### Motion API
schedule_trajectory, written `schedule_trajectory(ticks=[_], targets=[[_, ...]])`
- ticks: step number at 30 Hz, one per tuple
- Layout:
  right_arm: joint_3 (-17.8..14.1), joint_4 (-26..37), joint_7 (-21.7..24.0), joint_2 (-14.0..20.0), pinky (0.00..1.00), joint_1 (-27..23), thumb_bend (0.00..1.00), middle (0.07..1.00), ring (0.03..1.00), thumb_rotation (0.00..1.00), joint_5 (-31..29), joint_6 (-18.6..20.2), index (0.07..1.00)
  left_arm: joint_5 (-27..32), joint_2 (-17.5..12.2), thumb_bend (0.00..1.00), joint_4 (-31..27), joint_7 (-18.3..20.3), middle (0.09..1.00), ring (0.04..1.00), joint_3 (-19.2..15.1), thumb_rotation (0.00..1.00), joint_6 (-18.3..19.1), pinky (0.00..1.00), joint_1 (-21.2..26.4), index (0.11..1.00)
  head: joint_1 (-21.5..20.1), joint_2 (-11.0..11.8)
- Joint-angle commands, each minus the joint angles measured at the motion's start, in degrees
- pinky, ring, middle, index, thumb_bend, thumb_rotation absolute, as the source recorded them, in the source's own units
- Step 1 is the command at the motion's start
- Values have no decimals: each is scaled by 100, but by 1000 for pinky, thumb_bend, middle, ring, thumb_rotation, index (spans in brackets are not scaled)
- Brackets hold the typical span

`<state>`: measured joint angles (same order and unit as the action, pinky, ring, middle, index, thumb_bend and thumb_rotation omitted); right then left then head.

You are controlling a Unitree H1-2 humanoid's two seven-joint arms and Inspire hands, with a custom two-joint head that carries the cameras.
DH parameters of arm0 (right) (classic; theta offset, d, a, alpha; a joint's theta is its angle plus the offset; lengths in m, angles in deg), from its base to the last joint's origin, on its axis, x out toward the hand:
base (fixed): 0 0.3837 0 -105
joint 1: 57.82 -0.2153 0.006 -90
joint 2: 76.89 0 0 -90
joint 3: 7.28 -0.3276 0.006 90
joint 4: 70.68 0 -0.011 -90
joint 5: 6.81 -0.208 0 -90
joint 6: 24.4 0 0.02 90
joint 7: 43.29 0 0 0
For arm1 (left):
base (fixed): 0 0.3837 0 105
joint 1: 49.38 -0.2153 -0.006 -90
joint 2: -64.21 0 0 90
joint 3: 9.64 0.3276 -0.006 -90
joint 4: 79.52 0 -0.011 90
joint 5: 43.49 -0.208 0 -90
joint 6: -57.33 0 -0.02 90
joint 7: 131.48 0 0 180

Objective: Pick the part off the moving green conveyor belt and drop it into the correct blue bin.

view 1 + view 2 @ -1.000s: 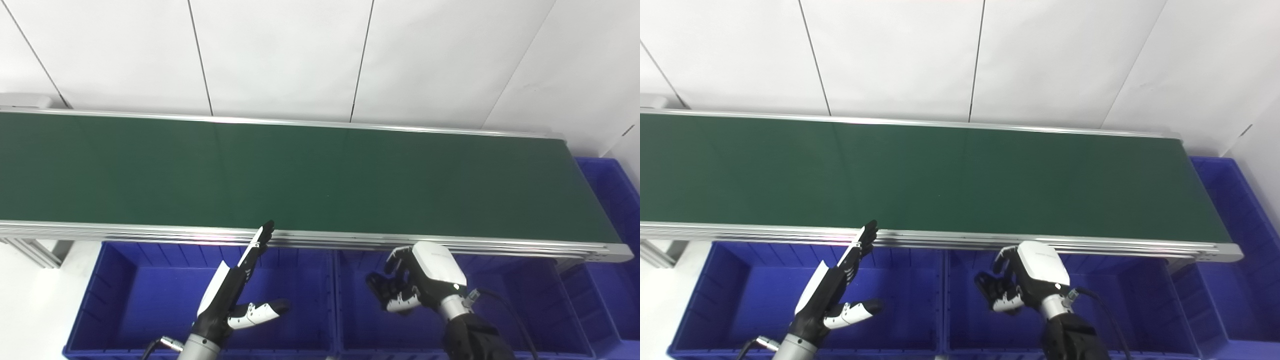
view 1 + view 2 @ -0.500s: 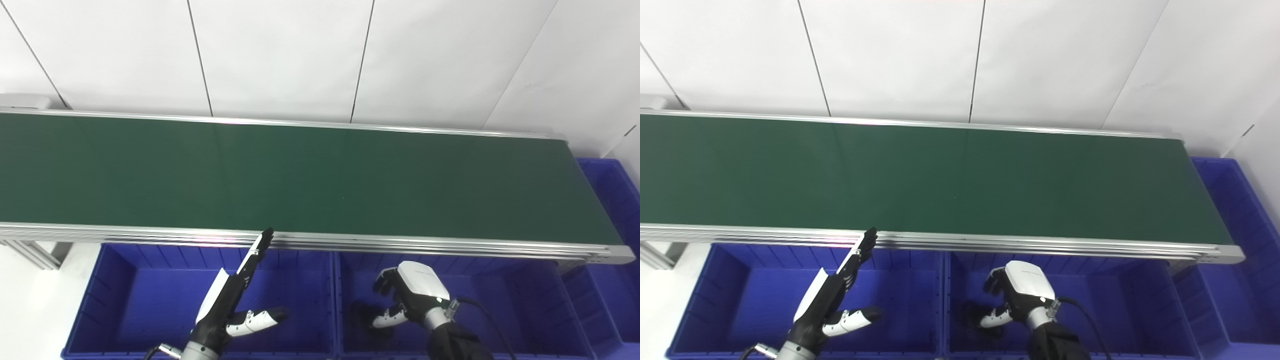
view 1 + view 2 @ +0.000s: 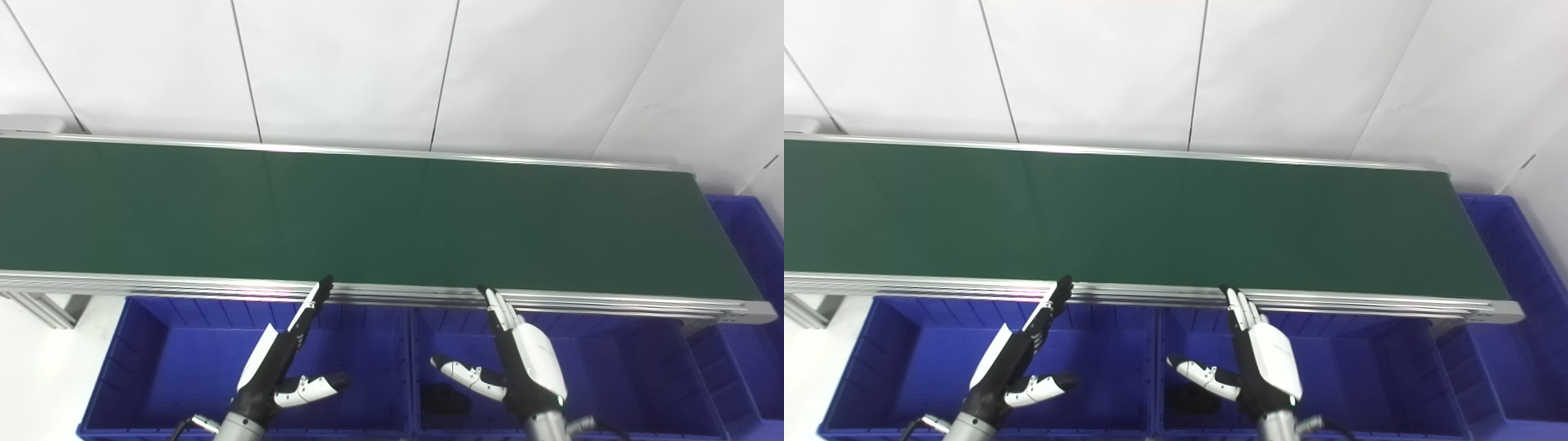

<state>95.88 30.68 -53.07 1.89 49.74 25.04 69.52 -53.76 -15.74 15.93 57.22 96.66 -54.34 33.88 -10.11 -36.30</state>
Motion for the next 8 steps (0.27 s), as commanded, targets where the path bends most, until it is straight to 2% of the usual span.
schedule_trajectory(ticks=[1, 4, 8], targets=[[-63, -22, -180, -64, 899, 41, 738, 997, 966, 723, -366, -618, 997, 122, 19, 779, -109, 42, 1000, 1000, -19, 702, -62, 988, 160, 1000, 15, 10], [-93, -319, -106, -52, 887, 52, 728, 992, 958, 747, -822, -1227, 1000, 96, 46, 780, -121, 67, 1000, 1000, -24, 712, -39, 988, 214, 1000, 63, 61], [-172, -695, -22, -62, 897, 39, 780, 954, 943, 762, -1351, -1755, 965, 103, 76, 792, 60, 36, 1000, 1000, -64, 724, -22, 980, 157, 1000, 76, 120]])
